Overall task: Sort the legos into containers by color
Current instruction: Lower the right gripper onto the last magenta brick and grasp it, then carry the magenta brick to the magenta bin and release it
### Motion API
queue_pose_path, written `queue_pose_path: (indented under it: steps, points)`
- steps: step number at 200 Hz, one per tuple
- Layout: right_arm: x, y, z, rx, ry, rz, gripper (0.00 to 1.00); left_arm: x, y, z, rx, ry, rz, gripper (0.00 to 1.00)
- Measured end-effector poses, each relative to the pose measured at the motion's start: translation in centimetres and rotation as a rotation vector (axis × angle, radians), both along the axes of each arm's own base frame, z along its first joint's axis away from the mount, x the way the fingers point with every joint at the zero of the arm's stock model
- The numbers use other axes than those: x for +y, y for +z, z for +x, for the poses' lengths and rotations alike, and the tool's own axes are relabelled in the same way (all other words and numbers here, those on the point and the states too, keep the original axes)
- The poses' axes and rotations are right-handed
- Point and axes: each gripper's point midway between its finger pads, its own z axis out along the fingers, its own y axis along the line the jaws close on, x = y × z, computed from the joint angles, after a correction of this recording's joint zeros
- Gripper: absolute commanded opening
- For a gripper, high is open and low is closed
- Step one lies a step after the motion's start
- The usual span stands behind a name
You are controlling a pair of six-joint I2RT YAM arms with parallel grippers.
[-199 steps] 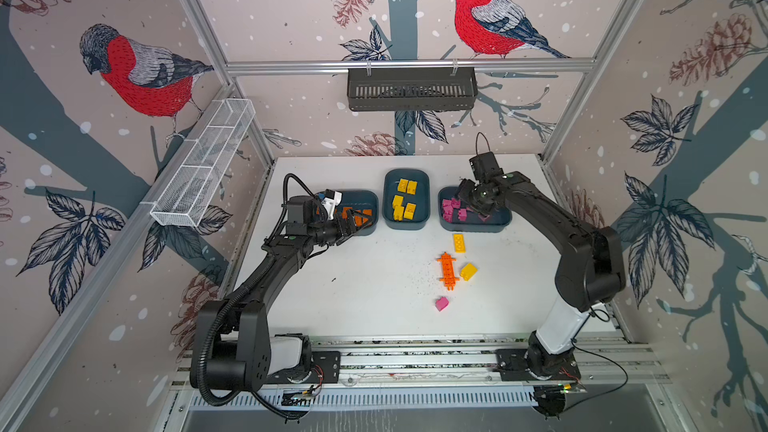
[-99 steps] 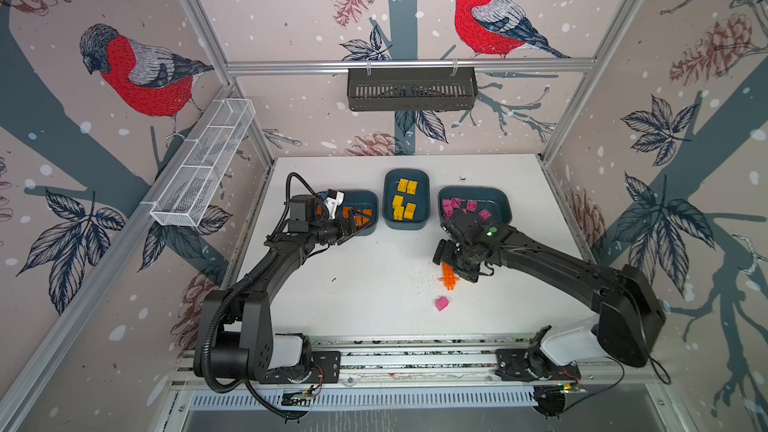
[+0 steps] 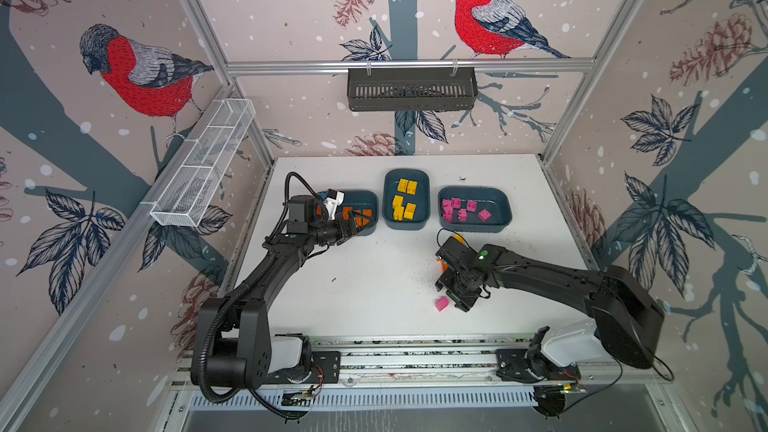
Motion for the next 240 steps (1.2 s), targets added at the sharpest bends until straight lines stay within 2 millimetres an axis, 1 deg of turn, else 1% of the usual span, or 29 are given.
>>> queue_pose_path:
  steps: [19, 39, 54, 74, 98, 138, 161, 168, 182, 195, 209, 221, 240]
  points:
    - [0.7, -0.7, -0.3, 0.014, 0.013, 0.006, 0.59, 0.1, 0.0, -0.3, 0.002, 0.003, 0.002, 0.93]
    - [1.2, -1.6, -1.3, 0.041, 0.027, 0.007, 0.55, 0.2, 0.0, -0.4, -0.001, 0.01, 0.007, 0.93]
    - [1.4, -2.1, -2.3, 0.06, 0.039, 0.004, 0.49, 0.2, 0.0, -0.3, -0.004, 0.017, 0.012, 0.93]
    - [1.2, -2.7, -3.1, 0.085, 0.035, 0.001, 0.39, 0.3, 0.0, -0.4, -0.005, 0.02, 0.015, 0.93]
    - [1.1, -2.6, -2.7, 0.084, 0.009, -0.001, 0.37, 0.3, 0.1, -0.6, -0.008, 0.023, 0.016, 0.93]
    - [1.0, -1.9, -1.2, 0.045, 0.004, -0.006, 0.22, 0.4, 0.2, -0.7, -0.008, 0.032, 0.018, 0.93]
    - [0.6, -1.1, -0.3, 0.017, 0.011, -0.017, 0.2, 0.5, 0.1, -0.6, -0.007, 0.04, 0.022, 0.93]
    - [0.5, -0.4, 0.2, 0.003, 0.016, -0.016, 0.2, 0.5, 0.1, -0.5, -0.006, 0.042, 0.022, 0.93]
    - [0.6, 1.4, 1.8, -0.048, 0.01, -0.002, 0.2, 0.5, 0.1, -0.4, 0.002, 0.047, 0.019, 0.93]
    - [0.2, 3.3, 3.8, -0.105, -0.001, 0.0, 0.19, 0.5, 0.0, -0.4, 0.007, 0.047, 0.018, 0.93]
    - [-0.7, 5.6, 6.4, -0.176, -0.02, -0.006, 0.19, 0.3, 0.0, -0.3, 0.015, 0.046, 0.014, 0.93]
    - [-2.1, 7.2, 8.9, -0.236, -0.047, -0.024, 0.19, 0.2, 0.0, -0.1, 0.017, 0.042, 0.012, 0.93]
    - [-5.9, 9.3, 13.5, -0.329, -0.107, -0.089, 0.19, -0.1, 0.4, 0.3, 0.017, 0.04, 0.005, 0.93]
